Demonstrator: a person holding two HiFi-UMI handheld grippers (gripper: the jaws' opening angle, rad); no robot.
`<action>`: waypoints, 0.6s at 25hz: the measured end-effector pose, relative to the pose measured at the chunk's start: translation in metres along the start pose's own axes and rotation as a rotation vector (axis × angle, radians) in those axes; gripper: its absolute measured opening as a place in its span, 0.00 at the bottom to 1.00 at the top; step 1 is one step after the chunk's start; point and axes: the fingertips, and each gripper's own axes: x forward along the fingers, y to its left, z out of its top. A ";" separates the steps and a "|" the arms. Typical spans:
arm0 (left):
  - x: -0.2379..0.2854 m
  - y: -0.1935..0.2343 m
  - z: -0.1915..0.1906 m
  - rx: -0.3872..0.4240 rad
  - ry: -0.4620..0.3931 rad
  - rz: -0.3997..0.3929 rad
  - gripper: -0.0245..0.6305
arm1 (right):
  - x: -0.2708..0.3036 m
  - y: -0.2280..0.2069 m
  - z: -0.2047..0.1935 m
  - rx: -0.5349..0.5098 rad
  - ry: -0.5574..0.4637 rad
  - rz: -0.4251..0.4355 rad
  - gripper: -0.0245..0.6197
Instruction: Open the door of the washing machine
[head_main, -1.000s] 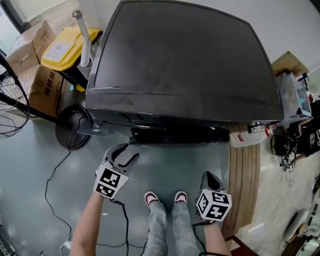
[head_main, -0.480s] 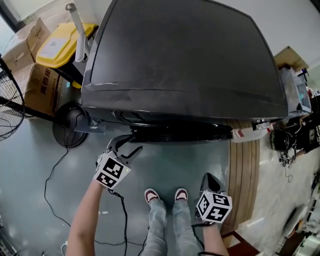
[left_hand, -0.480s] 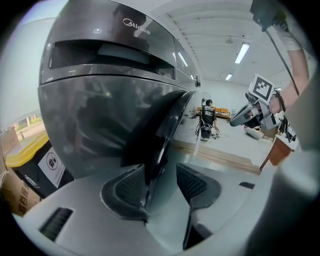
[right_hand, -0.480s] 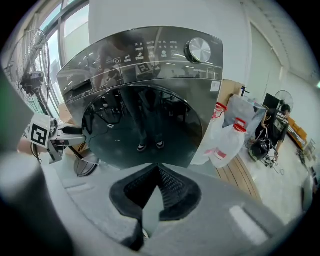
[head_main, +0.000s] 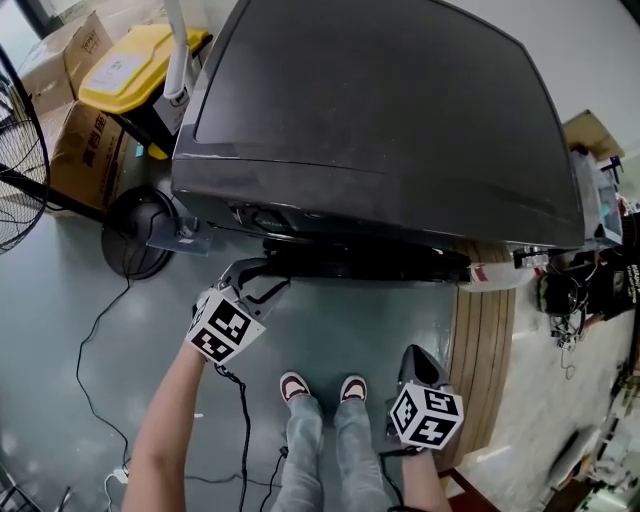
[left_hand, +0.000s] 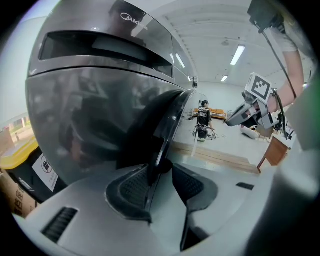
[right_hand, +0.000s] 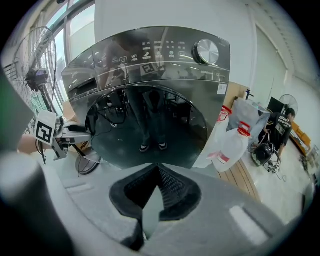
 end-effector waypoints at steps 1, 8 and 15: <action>0.001 -0.001 0.000 -0.008 -0.001 -0.005 0.26 | 0.001 0.001 -0.001 -0.003 0.000 0.004 0.05; 0.002 -0.003 0.000 -0.039 0.009 -0.009 0.24 | 0.004 0.010 -0.008 -0.009 0.007 0.039 0.05; 0.001 -0.001 0.000 -0.085 0.010 -0.004 0.25 | 0.001 0.012 -0.005 -0.025 0.002 0.065 0.05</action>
